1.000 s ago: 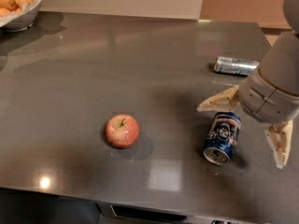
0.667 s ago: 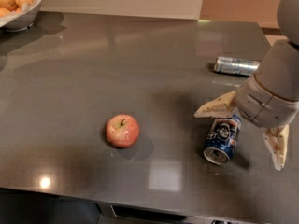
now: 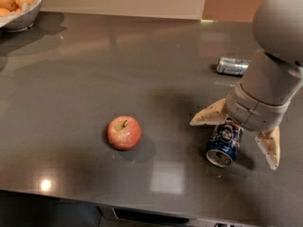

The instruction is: Place pepsi can upright

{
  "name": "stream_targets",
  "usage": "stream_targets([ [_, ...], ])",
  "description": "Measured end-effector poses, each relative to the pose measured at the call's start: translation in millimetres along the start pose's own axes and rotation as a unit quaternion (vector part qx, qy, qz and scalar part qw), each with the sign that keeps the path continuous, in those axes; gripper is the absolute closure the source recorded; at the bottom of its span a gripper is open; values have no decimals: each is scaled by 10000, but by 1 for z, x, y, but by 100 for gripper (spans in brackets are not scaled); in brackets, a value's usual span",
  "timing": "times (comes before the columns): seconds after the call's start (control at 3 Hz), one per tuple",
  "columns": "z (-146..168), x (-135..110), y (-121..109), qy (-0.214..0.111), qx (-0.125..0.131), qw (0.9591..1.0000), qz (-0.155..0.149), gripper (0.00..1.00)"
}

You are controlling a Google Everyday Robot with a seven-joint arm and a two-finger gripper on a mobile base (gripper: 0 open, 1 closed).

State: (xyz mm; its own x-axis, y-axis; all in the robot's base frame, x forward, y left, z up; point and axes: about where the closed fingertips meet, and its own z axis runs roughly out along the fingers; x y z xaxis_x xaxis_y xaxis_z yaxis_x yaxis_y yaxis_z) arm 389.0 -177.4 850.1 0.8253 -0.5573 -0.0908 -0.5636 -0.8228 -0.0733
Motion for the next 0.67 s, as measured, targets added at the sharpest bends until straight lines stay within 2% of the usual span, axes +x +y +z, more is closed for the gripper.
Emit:
stream_targets([
  [0.33, 7, 1, -6, 17, -132, 9999, -76, 18],
  [0.67, 9, 0, -9, -14, -259, 9996, -102, 41],
])
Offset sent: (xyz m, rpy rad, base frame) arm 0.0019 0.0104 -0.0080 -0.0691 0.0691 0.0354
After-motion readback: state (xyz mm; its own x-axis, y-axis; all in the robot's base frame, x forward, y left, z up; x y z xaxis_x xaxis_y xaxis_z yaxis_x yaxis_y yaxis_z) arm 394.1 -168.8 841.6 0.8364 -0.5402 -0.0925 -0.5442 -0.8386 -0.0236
